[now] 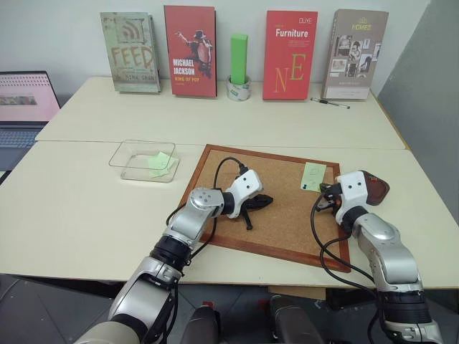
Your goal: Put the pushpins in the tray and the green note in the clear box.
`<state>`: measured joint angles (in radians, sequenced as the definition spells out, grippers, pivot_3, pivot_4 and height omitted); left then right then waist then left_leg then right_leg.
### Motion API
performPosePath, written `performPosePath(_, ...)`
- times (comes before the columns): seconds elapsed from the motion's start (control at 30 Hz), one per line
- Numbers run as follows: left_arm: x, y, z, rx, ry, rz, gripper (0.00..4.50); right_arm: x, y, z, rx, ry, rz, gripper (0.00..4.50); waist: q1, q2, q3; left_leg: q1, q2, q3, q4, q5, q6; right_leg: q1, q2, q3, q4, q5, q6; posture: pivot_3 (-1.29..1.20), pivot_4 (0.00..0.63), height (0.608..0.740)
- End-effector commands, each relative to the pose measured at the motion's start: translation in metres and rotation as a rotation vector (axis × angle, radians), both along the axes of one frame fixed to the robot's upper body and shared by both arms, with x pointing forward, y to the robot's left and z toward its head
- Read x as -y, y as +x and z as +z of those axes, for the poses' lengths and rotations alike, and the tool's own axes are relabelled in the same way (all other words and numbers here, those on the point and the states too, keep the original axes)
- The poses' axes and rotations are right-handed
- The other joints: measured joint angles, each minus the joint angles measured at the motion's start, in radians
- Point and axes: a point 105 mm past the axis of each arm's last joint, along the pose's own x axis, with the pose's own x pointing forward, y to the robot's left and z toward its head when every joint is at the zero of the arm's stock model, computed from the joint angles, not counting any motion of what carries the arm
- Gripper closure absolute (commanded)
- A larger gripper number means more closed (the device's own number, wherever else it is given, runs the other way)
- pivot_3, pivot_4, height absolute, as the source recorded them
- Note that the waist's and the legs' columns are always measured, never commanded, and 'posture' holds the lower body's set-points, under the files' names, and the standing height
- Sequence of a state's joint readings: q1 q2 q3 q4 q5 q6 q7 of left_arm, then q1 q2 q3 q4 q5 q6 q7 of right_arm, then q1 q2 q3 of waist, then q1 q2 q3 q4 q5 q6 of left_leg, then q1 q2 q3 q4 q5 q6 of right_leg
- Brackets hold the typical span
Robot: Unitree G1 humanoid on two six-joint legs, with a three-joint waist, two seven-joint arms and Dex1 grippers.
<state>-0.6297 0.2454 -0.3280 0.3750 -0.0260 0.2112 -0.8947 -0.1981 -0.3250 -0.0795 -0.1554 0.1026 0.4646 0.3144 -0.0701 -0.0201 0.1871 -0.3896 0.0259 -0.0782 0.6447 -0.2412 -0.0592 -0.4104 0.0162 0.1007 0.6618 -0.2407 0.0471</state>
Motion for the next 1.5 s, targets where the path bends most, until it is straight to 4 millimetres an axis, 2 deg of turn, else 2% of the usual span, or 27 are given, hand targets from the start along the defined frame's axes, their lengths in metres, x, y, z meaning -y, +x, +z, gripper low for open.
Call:
performPosePath(0.03, -0.005, 0.002, -0.006, -0.007, 0.033, 0.024, 4.5, 0.004, -0.003, 0.013, 0.058, 0.013, -0.03, 4.11, 0.0, 0.0, 0.0, 0.0, 0.0, 0.0, 0.0, 0.0, 0.0, 0.0, 0.0, 0.0, 0.0, 0.0, 0.0, 0.0, 0.15, 0.74)
performPosePath(0.2, -0.005, 0.002, -0.006, -0.006, 0.035, 0.021, 4.5, 0.002, -0.002, 0.005, 0.017, -0.002, -0.035, 3.12, 0.0, 0.0, 0.0, 0.0, 0.0, 0.0, 0.0, 0.0, 0.0, 0.0, 0.0, 0.0, 0.0, 0.0, -0.001, 0.0, 0.15, 0.74)
performPosePath(0.63, -0.006, 0.002, -0.006, -0.007, 0.037, 0.024, 4.5, -0.005, 0.001, 0.0, -0.011, 0.022, -0.021, 3.12, -0.006, 0.0, 0.0, 0.0, 0.0, 0.0, 0.0, 0.0, 0.0, 0.0, 0.0, 0.0, -0.001, -0.001, -0.001, 0.0, 0.15, 0.74)
performPosePath(0.97, -0.007, 0.001, -0.007, -0.008, 0.041, 0.025, 4.5, -0.002, 0.003, -0.002, -0.014, 0.029, -0.04, 3.12, -0.009, 0.0, 0.0, 0.0, 0.0, 0.0, 0.0, 0.0, 0.0, 0.0, 0.0, 0.0, -0.001, -0.001, -0.001, 0.0, 0.15, 0.74)
performPosePath(1.07, -0.007, 0.001, -0.007, -0.007, 0.041, 0.024, 4.5, -0.002, 0.003, -0.002, -0.015, 0.034, -0.041, 3.54, -0.01, 0.0, 0.0, -0.001, 0.0, 0.0, 0.0, 0.0, 0.0, 0.0, 0.0, 0.0, -0.002, -0.001, -0.001, 0.0, 0.15, 0.74)
performPosePath(1.2, -0.007, 0.001, -0.008, -0.007, 0.043, 0.023, 4.5, -0.002, 0.003, -0.002, -0.015, 0.039, -0.04, 4.48, -0.01, 0.0, 0.0, -0.001, 0.0, 0.0, -0.001, 0.0, 0.0, 0.0, 0.0, 0.0, -0.002, -0.001, -0.001, 0.0, 0.15, 0.74)
performPosePath(1.37, -0.007, 0.001, -0.008, -0.007, 0.046, 0.023, 4.5, -0.003, 0.002, 0.0, -0.009, 0.044, -0.034, 4.48, -0.01, 0.0, 0.0, -0.001, 0.0, 0.0, -0.001, 0.0, 0.0, 0.0, 0.0, 0.0, -0.002, -0.001, -0.001, 0.0, 0.15, 0.74)
performPosePath(1.5, -0.008, 0.001, -0.008, -0.005, 0.05, 0.022, 4.5, -0.005, 0.001, 0.011, 0.033, 0.043, -0.021, 4.48, -0.01, 0.0, 0.0, -0.001, 0.0, 0.0, -0.001, 0.0, 0.0, 0.0, 0.0, 0.0, -0.002, -0.001, -0.001, 0.0, 0.15, 0.74)
